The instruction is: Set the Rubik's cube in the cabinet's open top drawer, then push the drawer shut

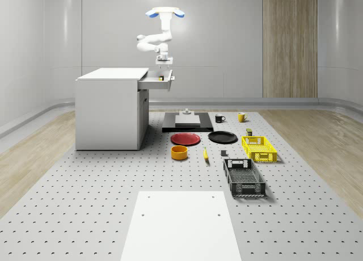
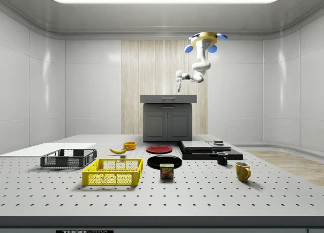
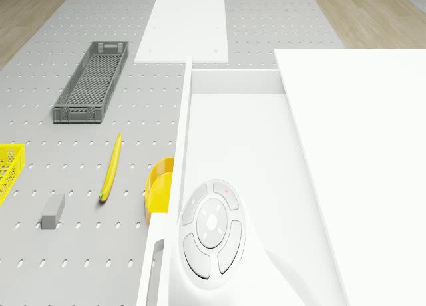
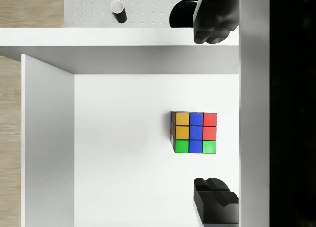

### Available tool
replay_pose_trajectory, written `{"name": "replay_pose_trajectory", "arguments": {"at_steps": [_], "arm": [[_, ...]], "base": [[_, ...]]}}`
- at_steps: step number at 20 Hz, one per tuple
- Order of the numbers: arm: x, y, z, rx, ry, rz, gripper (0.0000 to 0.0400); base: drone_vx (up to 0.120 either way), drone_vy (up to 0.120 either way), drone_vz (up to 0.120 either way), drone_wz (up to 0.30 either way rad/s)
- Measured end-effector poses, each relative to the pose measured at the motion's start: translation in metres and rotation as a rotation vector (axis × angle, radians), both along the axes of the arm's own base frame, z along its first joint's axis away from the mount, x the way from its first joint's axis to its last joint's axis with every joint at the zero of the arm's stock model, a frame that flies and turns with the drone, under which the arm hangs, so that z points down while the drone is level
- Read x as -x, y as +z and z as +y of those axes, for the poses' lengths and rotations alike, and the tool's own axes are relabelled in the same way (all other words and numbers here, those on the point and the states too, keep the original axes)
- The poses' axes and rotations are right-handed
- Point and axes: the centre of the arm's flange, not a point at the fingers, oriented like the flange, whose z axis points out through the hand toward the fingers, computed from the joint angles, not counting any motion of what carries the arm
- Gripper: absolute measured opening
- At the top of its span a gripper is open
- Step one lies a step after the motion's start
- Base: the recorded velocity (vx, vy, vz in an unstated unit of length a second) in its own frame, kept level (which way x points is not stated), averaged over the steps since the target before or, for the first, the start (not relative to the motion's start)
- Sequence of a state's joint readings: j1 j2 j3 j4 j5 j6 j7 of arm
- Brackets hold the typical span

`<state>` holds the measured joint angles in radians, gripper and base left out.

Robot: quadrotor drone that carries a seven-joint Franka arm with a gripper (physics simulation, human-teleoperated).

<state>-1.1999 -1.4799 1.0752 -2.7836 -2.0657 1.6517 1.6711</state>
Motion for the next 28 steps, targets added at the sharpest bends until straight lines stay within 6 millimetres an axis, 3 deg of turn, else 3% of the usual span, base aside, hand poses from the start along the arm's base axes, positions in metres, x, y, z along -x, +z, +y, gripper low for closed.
{"name": "replay_pose_trajectory", "arguments": {"at_steps": [28], "arm": [[0.0, -0.0013, 0.0, 0.0, 0.0, 0.0, 0.04]], "base": [[0.0, 0.12, 0.001, 0.0]]}}
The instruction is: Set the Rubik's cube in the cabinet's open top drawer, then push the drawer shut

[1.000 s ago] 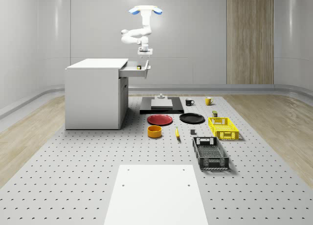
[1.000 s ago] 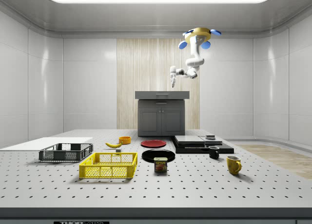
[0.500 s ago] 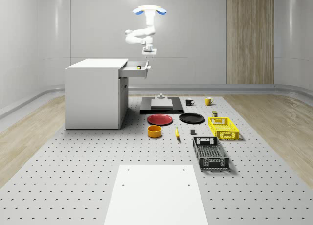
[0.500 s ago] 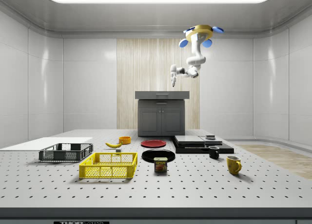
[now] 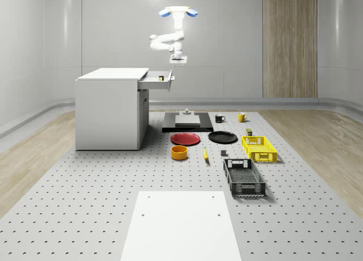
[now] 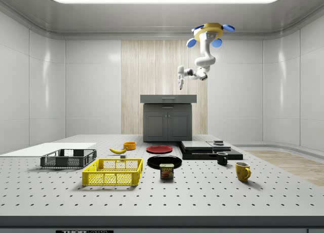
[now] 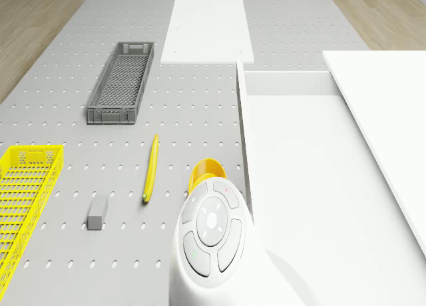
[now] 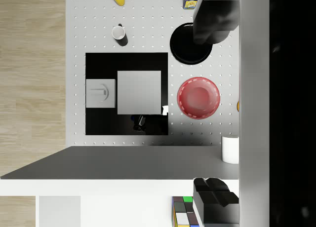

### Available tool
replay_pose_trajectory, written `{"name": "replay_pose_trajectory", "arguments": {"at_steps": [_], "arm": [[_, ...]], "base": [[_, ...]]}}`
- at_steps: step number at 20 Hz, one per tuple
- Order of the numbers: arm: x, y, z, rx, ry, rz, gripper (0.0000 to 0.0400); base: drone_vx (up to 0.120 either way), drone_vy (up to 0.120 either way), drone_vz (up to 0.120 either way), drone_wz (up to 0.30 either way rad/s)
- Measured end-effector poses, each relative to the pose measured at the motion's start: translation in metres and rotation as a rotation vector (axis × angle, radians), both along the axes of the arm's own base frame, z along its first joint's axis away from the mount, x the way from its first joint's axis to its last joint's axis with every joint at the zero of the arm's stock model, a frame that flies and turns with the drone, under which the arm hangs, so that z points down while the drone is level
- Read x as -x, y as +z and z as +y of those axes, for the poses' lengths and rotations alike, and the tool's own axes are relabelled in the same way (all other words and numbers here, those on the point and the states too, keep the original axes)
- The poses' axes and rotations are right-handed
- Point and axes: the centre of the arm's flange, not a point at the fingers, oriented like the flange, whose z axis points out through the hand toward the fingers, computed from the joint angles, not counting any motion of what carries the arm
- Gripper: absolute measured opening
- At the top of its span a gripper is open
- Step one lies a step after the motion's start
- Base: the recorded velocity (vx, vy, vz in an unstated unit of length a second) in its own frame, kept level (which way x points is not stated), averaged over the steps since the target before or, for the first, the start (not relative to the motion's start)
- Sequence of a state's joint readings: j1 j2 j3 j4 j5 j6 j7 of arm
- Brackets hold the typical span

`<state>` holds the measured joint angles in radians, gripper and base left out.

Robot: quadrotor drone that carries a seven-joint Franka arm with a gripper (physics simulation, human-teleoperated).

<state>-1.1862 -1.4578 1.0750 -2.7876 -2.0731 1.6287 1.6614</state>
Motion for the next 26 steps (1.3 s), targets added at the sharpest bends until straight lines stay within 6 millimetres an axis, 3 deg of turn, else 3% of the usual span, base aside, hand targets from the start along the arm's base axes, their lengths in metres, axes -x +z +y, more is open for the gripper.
{"name": "replay_pose_trajectory", "arguments": {"at_steps": [2, 6, 11, 19, 26], "arm": [[0.005, 0.004, 0.005, 0.195, -0.014, 0.003, 0.04], [0.006, 0.032, -0.018, 0.771, 0.105, -0.031, 0.04], [0.003, 0.069, -0.062, 1.228, 0.055, -0.023, 0.04], [0.001, 0.093, -0.093, 1.489, 0.011, -0.007, 0.04], [0.0, 0.098, -0.099, 1.548, 0.001, -0.003, 0.04]], "base": [[0.0, 0.12, 0.0, 0.0], [0.0, 0.12, 0.0, 0.0], [0.0, 0.12, -0.024, 0.0], [0.0, 0.115, -0.12, 0.0], [0.0, -0.011, -0.097, 0.0]]}}
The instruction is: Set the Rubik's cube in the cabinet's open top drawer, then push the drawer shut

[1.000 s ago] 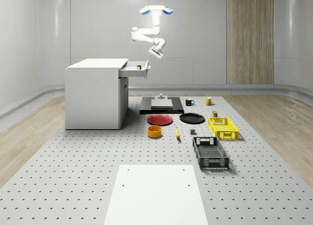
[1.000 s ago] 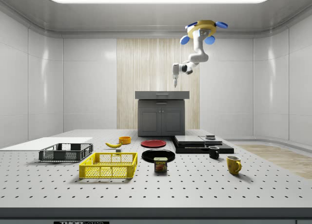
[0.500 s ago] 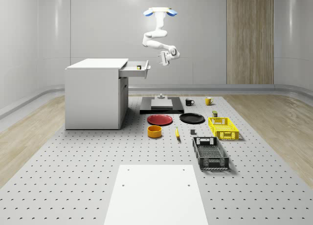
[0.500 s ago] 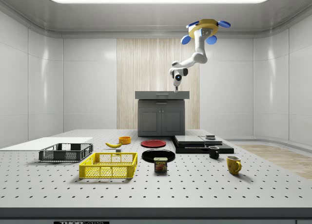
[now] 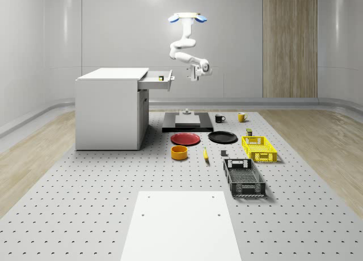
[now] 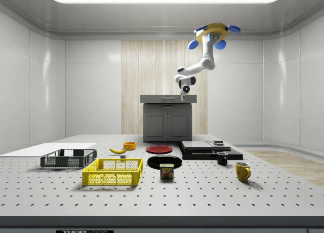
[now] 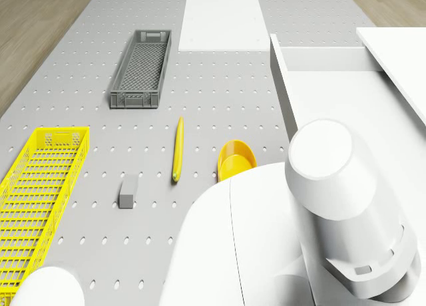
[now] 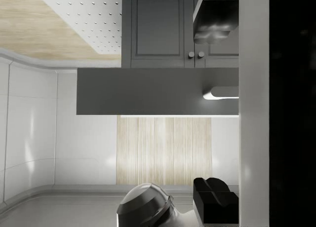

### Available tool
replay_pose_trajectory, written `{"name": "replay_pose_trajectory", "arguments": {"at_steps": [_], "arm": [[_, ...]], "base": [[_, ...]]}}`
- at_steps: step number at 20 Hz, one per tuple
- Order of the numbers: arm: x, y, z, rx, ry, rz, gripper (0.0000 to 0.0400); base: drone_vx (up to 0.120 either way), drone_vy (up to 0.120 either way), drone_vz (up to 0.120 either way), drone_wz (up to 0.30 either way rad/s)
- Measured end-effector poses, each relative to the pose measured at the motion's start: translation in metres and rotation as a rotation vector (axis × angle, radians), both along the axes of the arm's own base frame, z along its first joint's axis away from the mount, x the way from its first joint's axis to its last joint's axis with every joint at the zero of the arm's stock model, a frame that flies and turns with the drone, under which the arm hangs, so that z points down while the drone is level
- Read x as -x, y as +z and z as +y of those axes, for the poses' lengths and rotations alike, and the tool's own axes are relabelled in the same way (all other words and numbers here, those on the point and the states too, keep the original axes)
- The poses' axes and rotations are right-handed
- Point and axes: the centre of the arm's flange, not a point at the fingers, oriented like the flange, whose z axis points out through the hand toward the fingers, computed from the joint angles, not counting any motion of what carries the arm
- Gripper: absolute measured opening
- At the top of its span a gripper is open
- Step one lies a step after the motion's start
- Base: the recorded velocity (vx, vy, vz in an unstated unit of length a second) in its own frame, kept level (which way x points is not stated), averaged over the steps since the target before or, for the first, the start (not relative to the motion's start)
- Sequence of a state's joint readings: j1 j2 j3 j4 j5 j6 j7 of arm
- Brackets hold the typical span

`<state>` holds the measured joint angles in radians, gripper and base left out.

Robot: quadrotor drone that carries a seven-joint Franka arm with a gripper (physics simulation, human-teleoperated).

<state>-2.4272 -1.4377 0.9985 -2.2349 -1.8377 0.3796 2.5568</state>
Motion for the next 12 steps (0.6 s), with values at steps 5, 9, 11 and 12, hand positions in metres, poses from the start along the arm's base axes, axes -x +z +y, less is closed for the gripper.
{"name": "replay_pose_trajectory", "arguments": {"at_steps": [5, 9, 11, 12], "arm": [[0.0, 0.0013, -0.001, 0.014, -0.002, -0.001, 0.04], [0.0001, 0.0018, -0.0013, 0.019, -0.003, -0.001, 0.04], [0.0001, 0.0019, -0.0014, 0.02, -0.003, -0.001, 0.04], [0.0001, 0.002, -0.0014, 0.02, -0.003, -0.001, 0.04]], "base": [[0.0, -0.096, -0.008, 0.0], [0.0, -0.12, 0.0, 0.0], [0.0, -0.12, 0.0, 0.0], [0.0, -0.12, 0.0, 0.0]]}}
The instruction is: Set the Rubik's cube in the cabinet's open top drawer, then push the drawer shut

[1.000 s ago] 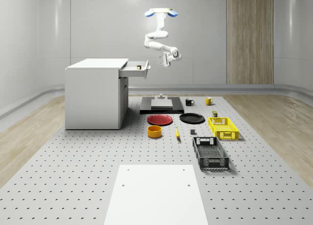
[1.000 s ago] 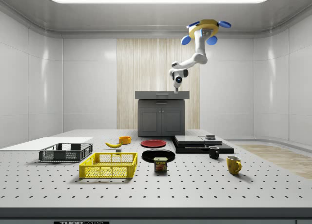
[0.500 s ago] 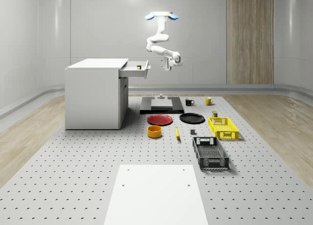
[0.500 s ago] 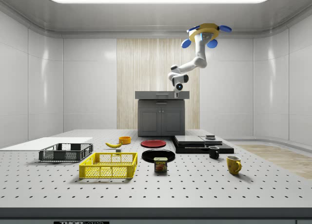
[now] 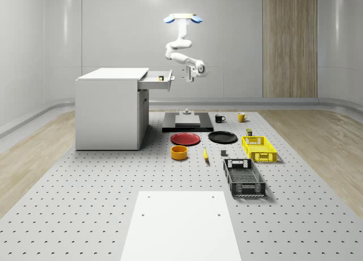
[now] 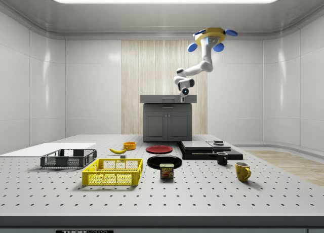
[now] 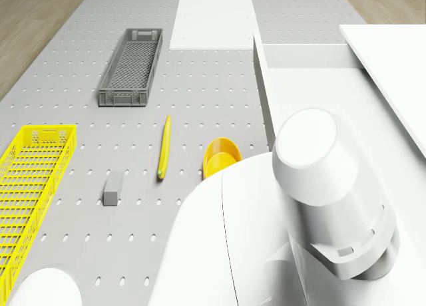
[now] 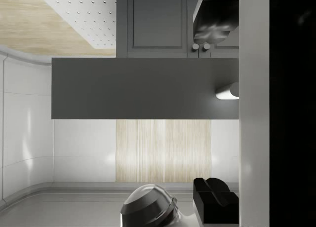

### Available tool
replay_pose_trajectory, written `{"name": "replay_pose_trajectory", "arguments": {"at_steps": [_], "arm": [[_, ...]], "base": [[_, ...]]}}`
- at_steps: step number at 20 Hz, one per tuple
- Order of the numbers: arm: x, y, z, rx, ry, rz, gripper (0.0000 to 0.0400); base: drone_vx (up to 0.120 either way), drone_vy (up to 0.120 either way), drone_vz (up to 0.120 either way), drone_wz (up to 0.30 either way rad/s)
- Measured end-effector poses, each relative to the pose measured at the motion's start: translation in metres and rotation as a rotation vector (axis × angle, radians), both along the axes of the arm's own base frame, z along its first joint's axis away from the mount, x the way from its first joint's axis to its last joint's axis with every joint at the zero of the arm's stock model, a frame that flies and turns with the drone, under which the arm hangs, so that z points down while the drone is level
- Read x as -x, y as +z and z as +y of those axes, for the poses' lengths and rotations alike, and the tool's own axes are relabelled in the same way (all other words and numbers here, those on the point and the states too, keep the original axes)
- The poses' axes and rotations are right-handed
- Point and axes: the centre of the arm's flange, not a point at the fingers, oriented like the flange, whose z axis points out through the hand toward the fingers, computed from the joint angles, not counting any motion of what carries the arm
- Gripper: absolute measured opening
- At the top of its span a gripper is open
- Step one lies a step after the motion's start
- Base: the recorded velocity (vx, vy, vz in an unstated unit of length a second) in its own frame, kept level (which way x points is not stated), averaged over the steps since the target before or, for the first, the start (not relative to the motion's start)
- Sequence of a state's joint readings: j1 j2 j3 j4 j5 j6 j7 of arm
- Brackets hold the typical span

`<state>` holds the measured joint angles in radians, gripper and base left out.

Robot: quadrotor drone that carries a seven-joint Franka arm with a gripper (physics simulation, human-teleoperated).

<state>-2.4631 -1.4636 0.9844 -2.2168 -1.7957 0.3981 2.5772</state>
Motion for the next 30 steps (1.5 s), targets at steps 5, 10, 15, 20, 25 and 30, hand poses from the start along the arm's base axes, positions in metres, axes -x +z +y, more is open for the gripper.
{"name": "replay_pose_trajectory", "arguments": {"at_steps": [5, 10, 15, 20, 25, 30], "arm": [[0.0, 0.0, 0.0, 0.001, 0.0, 0.0, 0.019], [0.0, 0.0, 0.0, 0.002, 0.0, 0.0, 0.0129], [0.0, 0.0, 0.0, 0.002, 0.0, 0.0, 0.0112], [0.0, 0.0, 0.013, 0.002, 0.0, 0.0, 0.0107], [0.0, 0.0, 0.031, 0.002, 0.0, 0.0, 0.0106], [0.0, 0.0, 0.049, 0.002, 0.0, 0.0, 0.0105]], "base": [[0.0, -0.12, 0.0, 0.0], [0.0, -0.024, 0.0, 0.0], [0.0, -0.08, 0.0, 0.0], [0.0, 0.0, 0.0, 0.0], [0.0, 0.0, 0.0, 0.0], [0.0, 0.0, 0.0, 0.0]]}}
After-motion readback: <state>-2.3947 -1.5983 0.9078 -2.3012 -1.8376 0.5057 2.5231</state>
